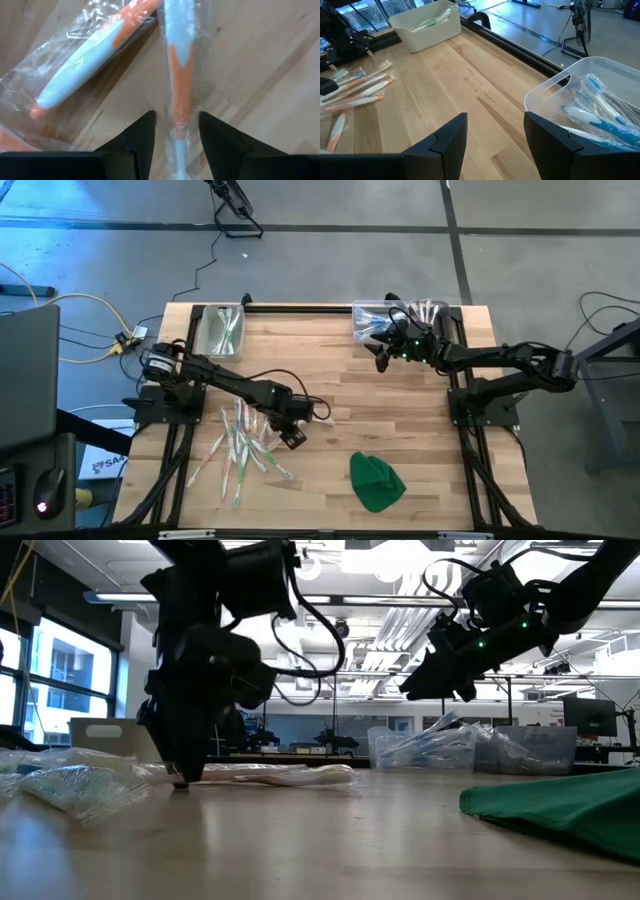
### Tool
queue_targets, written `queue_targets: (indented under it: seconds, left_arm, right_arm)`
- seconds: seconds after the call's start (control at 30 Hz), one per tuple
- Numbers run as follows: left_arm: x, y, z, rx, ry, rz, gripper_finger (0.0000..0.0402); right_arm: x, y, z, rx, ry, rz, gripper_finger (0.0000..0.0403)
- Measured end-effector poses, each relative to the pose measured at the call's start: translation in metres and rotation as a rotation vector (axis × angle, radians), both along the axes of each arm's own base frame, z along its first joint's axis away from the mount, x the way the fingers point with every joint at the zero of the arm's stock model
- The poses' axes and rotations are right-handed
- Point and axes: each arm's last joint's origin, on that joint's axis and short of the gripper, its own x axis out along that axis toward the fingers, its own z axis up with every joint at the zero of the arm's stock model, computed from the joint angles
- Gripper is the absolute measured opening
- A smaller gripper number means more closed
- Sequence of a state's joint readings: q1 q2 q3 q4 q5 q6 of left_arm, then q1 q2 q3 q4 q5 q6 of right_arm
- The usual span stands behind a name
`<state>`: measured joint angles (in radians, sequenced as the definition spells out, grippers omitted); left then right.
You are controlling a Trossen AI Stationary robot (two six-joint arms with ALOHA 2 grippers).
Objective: Pick & Place Toothbrushes
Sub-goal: Put the orange toothbrush into the black bin
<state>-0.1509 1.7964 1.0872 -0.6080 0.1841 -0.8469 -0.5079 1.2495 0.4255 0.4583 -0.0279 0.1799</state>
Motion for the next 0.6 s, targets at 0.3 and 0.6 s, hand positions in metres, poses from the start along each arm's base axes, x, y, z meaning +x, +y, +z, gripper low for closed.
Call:
queue_targets:
  seconds: [0.3,0.6]
  left_arm:
    - [0.0014,-0.0004,-0.0039,-0.011,0.008,-0.004,0.0146]
    - [0.0006,0.0000,-0.0053,-0.008,0.018,-0.005,0.0074]
  right_arm:
    - [-0.0002,0.0000,-0.0004,0.002,0.005,-0.002,0.0190]
    - [-0.0002,0.0000,-0.0004,0.001,0.004,-0.002,0.0190]
